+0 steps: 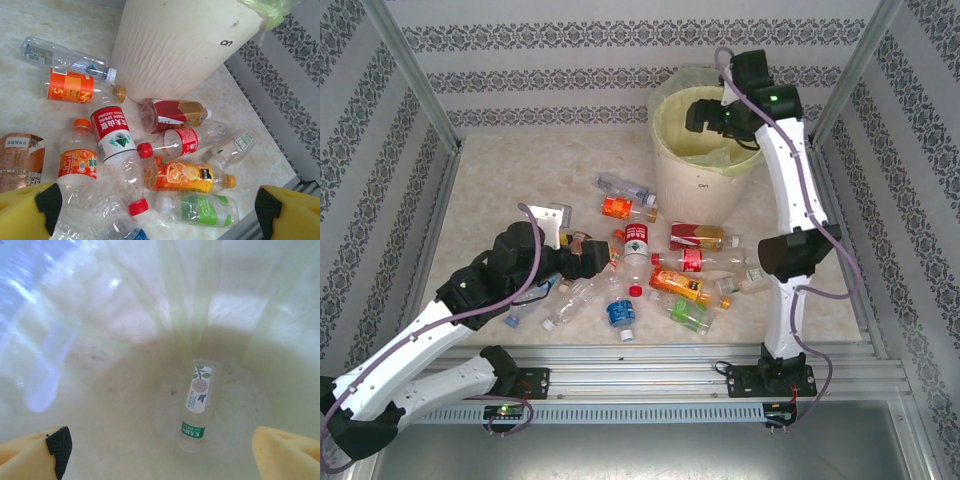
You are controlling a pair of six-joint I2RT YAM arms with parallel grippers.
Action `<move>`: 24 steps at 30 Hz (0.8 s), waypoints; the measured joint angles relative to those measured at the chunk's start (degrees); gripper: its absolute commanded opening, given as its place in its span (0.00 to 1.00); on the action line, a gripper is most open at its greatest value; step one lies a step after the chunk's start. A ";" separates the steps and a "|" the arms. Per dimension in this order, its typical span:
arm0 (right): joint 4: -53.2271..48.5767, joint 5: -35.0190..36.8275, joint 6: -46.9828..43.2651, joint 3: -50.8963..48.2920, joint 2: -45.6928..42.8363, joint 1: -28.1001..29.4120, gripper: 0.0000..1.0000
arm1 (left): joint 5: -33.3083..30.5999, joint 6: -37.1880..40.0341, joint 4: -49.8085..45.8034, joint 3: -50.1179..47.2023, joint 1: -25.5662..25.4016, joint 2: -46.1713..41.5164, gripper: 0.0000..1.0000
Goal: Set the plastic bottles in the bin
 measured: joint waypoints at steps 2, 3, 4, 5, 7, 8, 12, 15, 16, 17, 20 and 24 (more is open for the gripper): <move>0.04 -0.17 0.00 0.02 -2.47 -0.26 0.91 | 0.94 0.83 -0.81 0.59 0.00 -0.02 1.00; 0.09 -0.15 -0.02 -0.07 -3.93 -0.22 0.91 | 1.64 1.31 -1.20 0.79 0.00 -0.02 1.00; 0.28 -0.15 -0.02 -0.39 -4.96 -0.22 0.91 | 2.34 1.84 -1.49 0.90 0.00 -0.02 1.00; 0.57 -0.09 -0.09 -1.11 -6.58 -0.20 0.91 | 3.32 2.40 -1.86 1.01 0.00 -0.02 1.00; 0.92 0.46 -0.20 -3.17 -10.05 -0.13 0.91 | 5.16 3.58 -2.47 1.22 0.00 0.02 1.00; 1.22 1.05 -0.20 -4.85 -12.22 0.09 0.90 | 6.08 4.02 -2.62 1.33 0.00 0.07 1.00; 2.62 2.82 -0.15 -13.55 -21.27 1.25 0.89 | 8.90 5.60 -2.93 1.60 0.00 0.39 1.00; 4.70 3.67 0.15 -23.17 -29.24 1.70 0.89 | 10.47 6.23 -2.93 1.62 0.00 0.57 1.00; 5.86 3.96 0.42 -26.80 -31.85 1.84 0.89 | 10.93 6.25 -2.89 1.62 0.00 0.57 1.00; 6.40 4.46 0.72 -30.88 -35.04 1.95 0.89 | 11.43 6.36 -2.89 1.62 0.00 0.57 1.00; 8.52 5.81 2.34 -42.53 -43.19 1.90 0.88 | 13.33 6.60 -2.45 1.60 0.00 0.57 1.00; 9.01 7.87 5.57 -55.58 -52.00 1.46 0.86 | 16.02 6.95 -0.90 1.60 0.00 0.57 1.00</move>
